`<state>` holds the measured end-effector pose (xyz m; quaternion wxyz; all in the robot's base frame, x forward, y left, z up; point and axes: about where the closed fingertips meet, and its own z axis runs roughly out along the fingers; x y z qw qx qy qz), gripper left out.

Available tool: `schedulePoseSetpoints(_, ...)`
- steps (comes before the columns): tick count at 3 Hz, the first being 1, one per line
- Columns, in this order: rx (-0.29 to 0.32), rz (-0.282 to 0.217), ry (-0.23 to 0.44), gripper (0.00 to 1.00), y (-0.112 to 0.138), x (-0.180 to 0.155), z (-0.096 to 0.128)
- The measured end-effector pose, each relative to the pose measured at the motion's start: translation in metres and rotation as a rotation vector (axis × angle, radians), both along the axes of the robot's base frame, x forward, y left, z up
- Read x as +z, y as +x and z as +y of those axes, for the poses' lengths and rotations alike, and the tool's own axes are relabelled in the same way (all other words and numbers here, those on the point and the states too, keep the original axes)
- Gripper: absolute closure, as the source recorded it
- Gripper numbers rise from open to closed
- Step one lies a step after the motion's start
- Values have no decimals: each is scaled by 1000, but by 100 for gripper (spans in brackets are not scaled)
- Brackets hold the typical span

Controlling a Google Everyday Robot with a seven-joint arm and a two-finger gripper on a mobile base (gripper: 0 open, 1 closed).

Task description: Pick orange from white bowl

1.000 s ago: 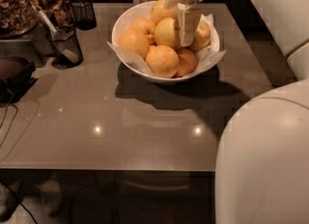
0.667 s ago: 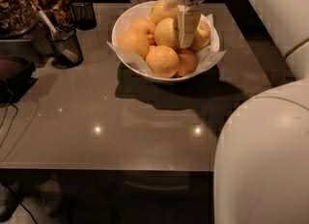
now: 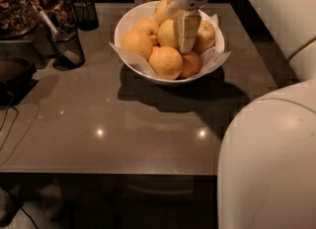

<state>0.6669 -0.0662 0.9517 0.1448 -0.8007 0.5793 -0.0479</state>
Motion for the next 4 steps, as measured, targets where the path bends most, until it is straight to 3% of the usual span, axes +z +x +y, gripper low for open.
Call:
schedulePoseSetpoints(1,2,10,3,25,-1,-4,2)
schedulePoseSetpoints(4,4,-12,4,91,-10,-6,3)
